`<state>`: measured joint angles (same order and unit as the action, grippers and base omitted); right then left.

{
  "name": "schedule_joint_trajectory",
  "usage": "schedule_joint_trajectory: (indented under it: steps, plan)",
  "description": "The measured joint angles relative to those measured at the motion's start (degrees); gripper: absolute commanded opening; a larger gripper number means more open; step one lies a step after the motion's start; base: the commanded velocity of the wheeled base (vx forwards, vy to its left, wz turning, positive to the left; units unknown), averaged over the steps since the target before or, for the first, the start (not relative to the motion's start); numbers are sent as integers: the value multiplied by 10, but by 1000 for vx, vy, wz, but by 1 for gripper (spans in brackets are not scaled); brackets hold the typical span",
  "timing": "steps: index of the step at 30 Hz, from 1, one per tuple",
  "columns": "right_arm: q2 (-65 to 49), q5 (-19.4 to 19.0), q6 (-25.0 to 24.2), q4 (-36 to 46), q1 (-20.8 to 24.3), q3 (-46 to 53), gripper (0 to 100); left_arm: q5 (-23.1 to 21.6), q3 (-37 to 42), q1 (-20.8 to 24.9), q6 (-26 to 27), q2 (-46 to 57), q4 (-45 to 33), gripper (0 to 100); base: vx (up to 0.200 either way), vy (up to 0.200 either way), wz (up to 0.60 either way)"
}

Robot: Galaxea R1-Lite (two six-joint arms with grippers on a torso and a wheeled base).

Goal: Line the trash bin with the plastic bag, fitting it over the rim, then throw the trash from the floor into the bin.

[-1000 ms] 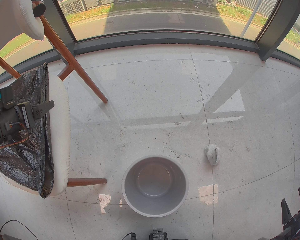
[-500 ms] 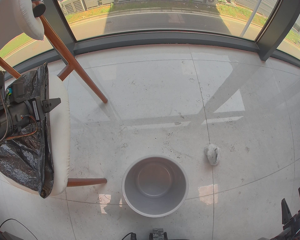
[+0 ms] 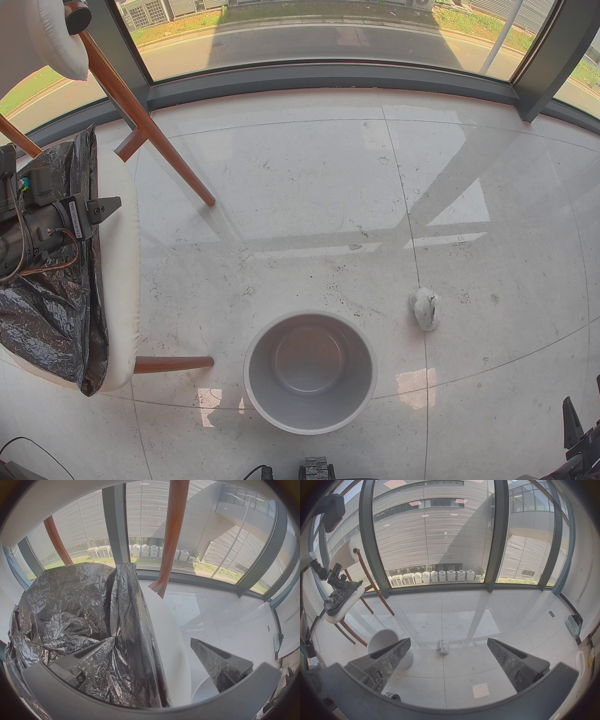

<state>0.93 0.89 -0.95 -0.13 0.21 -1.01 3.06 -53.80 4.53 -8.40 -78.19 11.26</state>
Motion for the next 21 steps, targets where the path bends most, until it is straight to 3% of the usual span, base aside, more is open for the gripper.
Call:
schedule_joint_trajectory:
  steps: [1, 2, 21]
  plan:
    - [0, 0, 0, 0, 0, 0, 100, 0, 0, 0, 0, -1, 0, 100, 0, 0, 0]
    - [0, 0, 0, 0, 0, 0, 100, -1, 0, -1, 0, -2, 0, 0, 0, 0, 0]
    - [0, 0, 0, 0, 0, 0, 100, -1, 5, -3, 0, -10, 0, 0, 0, 0, 0]
